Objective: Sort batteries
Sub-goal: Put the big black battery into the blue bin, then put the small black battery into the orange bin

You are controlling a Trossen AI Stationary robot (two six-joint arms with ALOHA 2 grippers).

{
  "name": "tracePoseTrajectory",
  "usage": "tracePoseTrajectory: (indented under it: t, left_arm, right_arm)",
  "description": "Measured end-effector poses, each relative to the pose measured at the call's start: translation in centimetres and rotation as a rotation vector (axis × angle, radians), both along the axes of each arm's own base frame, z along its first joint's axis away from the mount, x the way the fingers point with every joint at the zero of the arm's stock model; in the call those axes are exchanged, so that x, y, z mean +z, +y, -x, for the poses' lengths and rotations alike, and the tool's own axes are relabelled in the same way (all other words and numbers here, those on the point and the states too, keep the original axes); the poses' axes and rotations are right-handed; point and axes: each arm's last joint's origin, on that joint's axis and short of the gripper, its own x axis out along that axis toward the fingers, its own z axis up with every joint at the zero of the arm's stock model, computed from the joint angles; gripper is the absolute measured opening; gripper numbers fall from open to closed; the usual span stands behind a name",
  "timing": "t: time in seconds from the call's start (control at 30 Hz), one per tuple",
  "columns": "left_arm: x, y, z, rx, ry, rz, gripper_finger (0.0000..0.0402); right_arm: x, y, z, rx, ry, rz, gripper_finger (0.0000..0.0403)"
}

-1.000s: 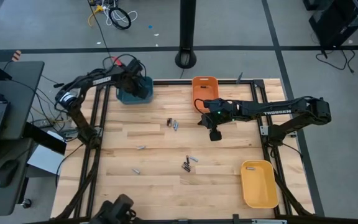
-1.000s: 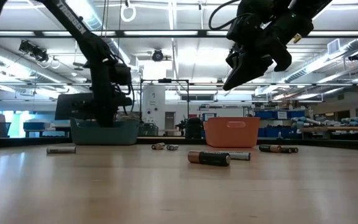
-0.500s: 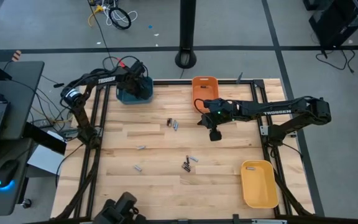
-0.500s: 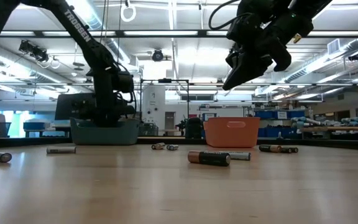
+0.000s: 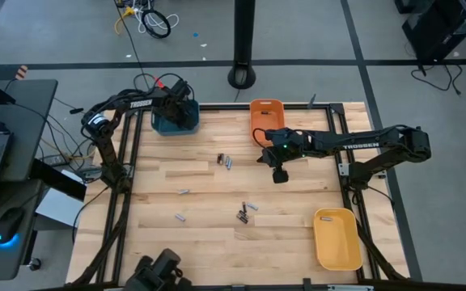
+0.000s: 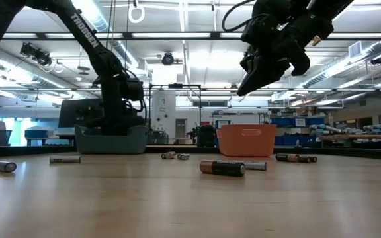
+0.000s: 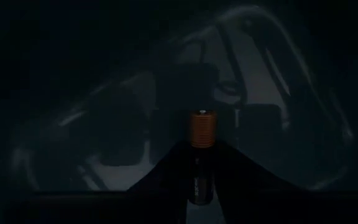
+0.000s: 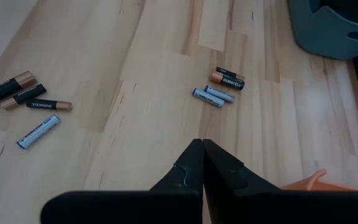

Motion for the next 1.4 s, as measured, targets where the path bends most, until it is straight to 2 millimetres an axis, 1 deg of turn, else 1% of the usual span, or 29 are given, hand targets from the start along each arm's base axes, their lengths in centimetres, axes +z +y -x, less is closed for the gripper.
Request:
tracePoseTrajectory:
  t: [0.23, 0.47, 0.57, 0.73, 0.83, 1.0, 1.1, 1.2, 1.3, 1.4]
  left_arm:
    - [0.0, -0.3, -0.5, -0.043, 0.043, -0.035, 0.0113]
    - [0.1, -0.6, -0.8, -0.093, 0.054, -0.039, 0.0120]
    - [0.6, -0.4, -0.9, -0.103, 0.059, -0.042, 0.0120]
    - [2.6, 0.6, -1.7, -0.125, 0.027, -0.100, 0.0120]
    - [4.1, 1.2, -2.2, -0.145, 0.006, -0.142, 0.0120]
    - [7.5, 1.3, -2.4, -0.177, -0.034, -0.245, 0.0119]
    - [9.8, 0.7, -2.2, -0.186, -0.083, -0.339, 0.0111]
    - [11.7, -0.5, -2.0, -0.212, -0.138, -0.444, 0.0093]
    - [12.7, -2.2, -1.9, -0.254, -0.197, -0.538, 0.0073]
    - [12.9, -4.3, -1.8, -0.297, -0.260, -0.618, 0.0056]
  right_arm:
    - [0.0, 0.0, 0.0, 0.000, 0.000, 0.000, 0.0011]
    - [0.0, 0.0, 0.0, 0.000, -0.001, -0.001, 0.0011]
    - [0.0, 0.0, 0.0, 0.000, -0.001, -0.001, 0.0011]
    - [0.0, 0.0, 0.0, 0.000, -0.001, 0.000, 0.0011]
    - [0.0, 0.0, 0.0, -0.001, -0.001, -0.001, 0.0011]
    - [0.0, 0.0, 0.0, -0.004, -0.001, 0.000, 0.0011]
    - [0.0, 0.0, 0.0, -0.017, 0.001, 0.002, 0.0011]
    - [0.0, -0.1, 0.0, -0.018, 0.005, 0.002, 0.0011]
    - [0.0, -0.1, 0.0, -0.020, 0.006, 0.003, 0.0011]
    - [0.0, -0.1, 0.0, -0.021, 0.005, 0.002, 0.0011]
